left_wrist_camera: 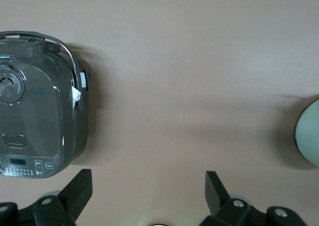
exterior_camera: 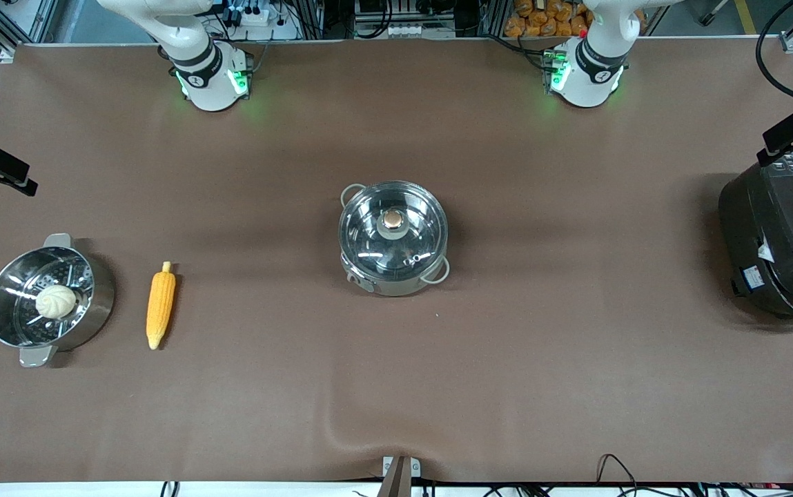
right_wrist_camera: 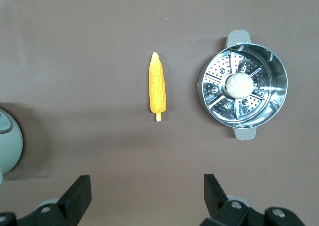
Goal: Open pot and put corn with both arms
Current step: 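Move the left gripper toward the glass lid on the middle pot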
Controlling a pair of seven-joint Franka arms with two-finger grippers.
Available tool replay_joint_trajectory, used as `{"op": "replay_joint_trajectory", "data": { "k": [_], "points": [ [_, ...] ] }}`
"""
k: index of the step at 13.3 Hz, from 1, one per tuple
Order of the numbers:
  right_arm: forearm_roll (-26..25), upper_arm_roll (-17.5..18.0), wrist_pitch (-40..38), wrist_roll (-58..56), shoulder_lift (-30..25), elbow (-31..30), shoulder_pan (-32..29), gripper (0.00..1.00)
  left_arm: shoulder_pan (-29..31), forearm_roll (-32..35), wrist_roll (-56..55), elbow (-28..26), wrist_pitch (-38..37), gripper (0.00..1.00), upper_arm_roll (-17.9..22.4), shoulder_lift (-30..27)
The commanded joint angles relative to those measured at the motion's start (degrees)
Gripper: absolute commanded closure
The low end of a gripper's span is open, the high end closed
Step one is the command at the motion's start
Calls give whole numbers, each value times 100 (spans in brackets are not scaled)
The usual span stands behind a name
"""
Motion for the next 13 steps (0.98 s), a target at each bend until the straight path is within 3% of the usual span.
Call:
{"op": "replay_joint_trajectory", "data": {
  "k": [1,5,7,13],
  "points": [
    [-41,-14,32,-5,8,15,0,0,21,-61,-61,75,-115,0,-15,-28],
    [-24,-23,15,-5,8,15,-27,0,21,-69,-35,75,-62,0,-6,165],
    [-6,-23,32,3,34,-3,-35,0,-93,-427,-192,67,252,0,-50,376],
    [-6,-15,-38,3,376,-73,-131,0,-1514,-649,-3151,49,719,0,-498,1026]
  ]
}}
